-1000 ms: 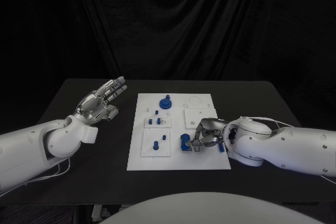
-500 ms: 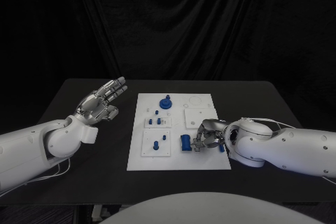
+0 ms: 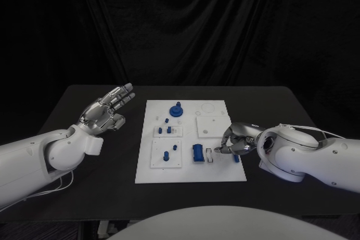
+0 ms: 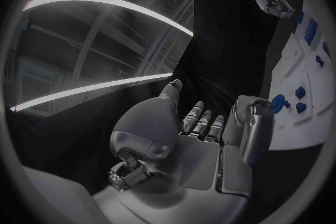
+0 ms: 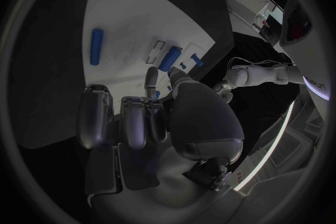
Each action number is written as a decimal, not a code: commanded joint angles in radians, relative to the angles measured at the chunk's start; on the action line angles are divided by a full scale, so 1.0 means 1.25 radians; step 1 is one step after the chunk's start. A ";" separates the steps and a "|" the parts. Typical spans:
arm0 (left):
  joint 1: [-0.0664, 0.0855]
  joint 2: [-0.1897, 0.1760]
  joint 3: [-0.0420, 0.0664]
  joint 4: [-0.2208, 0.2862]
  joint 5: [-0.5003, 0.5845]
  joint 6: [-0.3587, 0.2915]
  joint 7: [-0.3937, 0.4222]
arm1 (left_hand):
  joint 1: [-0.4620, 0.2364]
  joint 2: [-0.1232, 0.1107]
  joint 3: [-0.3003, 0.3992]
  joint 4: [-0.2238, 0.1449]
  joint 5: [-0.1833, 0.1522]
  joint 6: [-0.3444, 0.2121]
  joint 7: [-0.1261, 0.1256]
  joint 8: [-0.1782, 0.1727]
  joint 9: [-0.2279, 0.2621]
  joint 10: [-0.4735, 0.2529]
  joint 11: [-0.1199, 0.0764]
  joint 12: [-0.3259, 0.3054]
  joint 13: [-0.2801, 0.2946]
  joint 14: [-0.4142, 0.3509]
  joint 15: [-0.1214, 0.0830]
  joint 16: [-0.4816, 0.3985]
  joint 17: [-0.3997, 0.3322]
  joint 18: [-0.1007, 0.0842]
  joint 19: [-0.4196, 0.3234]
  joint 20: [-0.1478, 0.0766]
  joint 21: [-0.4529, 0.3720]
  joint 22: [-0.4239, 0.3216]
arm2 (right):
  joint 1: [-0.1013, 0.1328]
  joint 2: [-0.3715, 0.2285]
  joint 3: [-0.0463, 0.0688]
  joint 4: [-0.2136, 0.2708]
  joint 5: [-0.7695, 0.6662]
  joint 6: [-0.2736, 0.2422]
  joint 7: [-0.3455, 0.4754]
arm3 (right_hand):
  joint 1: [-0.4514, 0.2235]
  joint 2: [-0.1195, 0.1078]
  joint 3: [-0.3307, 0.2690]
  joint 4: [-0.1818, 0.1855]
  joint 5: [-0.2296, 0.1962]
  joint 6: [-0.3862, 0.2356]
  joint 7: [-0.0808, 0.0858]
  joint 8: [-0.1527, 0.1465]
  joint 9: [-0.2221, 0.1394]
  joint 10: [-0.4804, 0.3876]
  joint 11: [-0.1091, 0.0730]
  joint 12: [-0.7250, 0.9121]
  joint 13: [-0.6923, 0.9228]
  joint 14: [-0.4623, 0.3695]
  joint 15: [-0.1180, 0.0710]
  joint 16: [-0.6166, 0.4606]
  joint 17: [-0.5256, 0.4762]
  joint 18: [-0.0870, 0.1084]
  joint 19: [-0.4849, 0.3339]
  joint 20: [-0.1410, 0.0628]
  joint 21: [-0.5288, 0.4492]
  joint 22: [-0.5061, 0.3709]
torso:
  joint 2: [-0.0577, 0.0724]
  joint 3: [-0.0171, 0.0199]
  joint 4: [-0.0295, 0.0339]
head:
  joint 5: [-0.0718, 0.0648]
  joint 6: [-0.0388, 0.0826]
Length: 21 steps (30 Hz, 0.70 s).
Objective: Assemble the parts on the task board
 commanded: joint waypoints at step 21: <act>-0.001 0.001 0.001 0.004 0.021 0.002 0.007 | 0.007 -0.002 0.006 -0.006 0.007 0.006 0.006 0.006 0.002 0.004 0.008 0.008 0.001 0.002 0.005 -0.003 -0.001 -0.011 0.084 0.005 0.004 0.211 | -0.006 -0.042 -0.011 -0.032 -0.146 0.080 -0.147 | 0.023 -0.013 0.005 0.026 0.094 -0.025 0.016 -0.048 -0.053 0.083 0.012 0.002 0.210 0.070 0.008 -0.007 0.138 -0.005 0.014 0.006 -0.005 0.151 | 0.001 0.0004 -0.0005 | -0.014 0.000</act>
